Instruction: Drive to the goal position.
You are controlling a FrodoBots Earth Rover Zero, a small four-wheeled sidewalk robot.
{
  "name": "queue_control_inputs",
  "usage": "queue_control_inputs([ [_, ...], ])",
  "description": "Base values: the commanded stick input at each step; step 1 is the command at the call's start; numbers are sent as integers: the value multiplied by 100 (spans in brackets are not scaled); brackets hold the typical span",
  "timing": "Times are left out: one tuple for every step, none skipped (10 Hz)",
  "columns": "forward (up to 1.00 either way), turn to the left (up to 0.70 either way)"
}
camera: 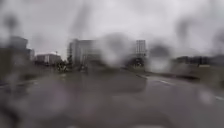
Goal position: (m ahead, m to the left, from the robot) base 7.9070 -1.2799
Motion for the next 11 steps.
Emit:
queue_control_inputs([
  [100,1],
  [100,1],
  [100,1],
  [100,2],
  [100,1],
  [100,0],
  [100,0],
  [100,0],
  [100,0],
  [100,0],
  [98,0],
])
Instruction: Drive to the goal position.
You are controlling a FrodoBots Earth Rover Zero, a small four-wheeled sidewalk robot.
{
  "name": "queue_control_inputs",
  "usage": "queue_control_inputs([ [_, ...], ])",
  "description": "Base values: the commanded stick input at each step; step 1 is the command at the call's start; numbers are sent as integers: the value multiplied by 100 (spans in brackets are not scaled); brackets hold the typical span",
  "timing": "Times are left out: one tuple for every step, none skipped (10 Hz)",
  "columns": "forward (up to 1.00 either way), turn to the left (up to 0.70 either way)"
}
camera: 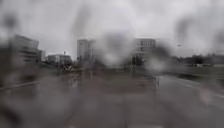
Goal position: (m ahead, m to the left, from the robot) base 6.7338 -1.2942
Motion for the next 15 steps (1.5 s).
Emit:
queue_control_inputs([
  [39,0],
  [7,0],
  [7,0],
  [6,0],
  [6,0],
  [6,0],
  [6,0],
  [6,0],
  [6,0],
  [7,0],
  [6,0],
  [6,0],
  [6,0],
  [6,0],
  [7,1],
])
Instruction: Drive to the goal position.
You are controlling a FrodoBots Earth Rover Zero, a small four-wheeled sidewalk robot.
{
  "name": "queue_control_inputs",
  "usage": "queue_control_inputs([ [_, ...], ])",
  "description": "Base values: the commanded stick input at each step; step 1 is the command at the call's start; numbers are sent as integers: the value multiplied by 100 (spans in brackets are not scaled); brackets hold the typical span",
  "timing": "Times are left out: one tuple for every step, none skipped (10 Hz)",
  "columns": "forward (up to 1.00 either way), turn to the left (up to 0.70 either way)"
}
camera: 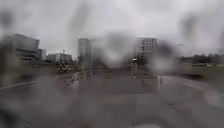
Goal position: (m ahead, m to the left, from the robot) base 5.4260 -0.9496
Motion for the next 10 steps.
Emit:
queue_control_inputs([
  [6,0],
  [6,0],
  [7,1],
  [7,1],
  [6,1],
  [6,0],
  [7,1],
  [7,0],
  [7,0],
  [6,1],
])
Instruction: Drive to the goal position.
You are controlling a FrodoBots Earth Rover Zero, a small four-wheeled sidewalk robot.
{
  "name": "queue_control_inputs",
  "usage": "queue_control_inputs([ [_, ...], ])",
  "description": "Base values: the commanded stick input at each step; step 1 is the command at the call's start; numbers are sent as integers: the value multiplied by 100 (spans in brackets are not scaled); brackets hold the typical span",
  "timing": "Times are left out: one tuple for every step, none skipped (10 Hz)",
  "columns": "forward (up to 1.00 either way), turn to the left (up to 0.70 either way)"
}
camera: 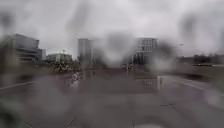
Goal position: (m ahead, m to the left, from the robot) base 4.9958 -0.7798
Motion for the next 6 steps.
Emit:
queue_control_inputs([
  [6,0],
  [6,0],
  [6,0],
  [7,0],
  [6,0],
  [6,0],
])
